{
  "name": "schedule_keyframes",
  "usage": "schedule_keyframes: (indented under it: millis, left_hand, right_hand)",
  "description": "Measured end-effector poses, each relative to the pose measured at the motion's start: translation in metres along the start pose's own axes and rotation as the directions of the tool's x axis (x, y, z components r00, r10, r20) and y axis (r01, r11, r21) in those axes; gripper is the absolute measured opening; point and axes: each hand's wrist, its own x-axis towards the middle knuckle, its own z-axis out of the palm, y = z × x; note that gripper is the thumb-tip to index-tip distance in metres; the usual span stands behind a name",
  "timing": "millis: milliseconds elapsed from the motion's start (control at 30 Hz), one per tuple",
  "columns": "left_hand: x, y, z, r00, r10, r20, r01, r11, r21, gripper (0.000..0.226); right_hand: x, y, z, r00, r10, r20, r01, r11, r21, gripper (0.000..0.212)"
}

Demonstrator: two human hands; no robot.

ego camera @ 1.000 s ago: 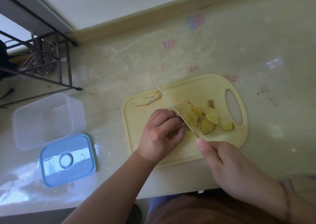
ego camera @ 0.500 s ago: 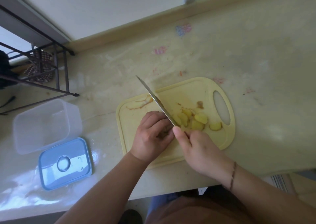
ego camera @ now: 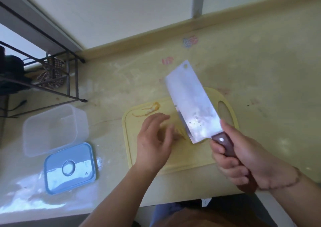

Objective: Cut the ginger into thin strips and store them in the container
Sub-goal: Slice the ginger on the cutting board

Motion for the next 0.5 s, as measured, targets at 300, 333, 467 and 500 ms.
schedule_keyframes:
  millis: [300, 333, 467, 500]
  left_hand:
    - [0.043, 0.057, 0.001, 0.503, -0.493, 0.710, 0.776, -0.104, -0.622, 0.059]
    - [0.043, 0.055, 0.001, 0.501, -0.461, 0.733, 0.785, -0.114, -0.609, 0.060]
    - [0.042, 0.052, 0.001, 0.493, -0.425, 0.759, 0.809, -0.097, -0.580, 0.056]
    - [0.041, 0.051, 0.002, 0.491, -0.432, 0.756, 0.810, -0.093, -0.579, 0.055]
  right_hand:
    - [0.000, 0.034, -0.045, 0.827, 0.011, 0.563, -0.282, 0.873, 0.397, 0.061]
    - [0.000, 0.036, -0.047, 0.821, 0.014, 0.570, -0.288, 0.874, 0.392, 0.061]
    - [-0.002, 0.041, -0.054, 0.810, 0.009, 0.587, -0.298, 0.868, 0.397, 0.062]
    - [-0.003, 0.041, -0.056, 0.811, 0.009, 0.584, -0.295, 0.869, 0.396, 0.062]
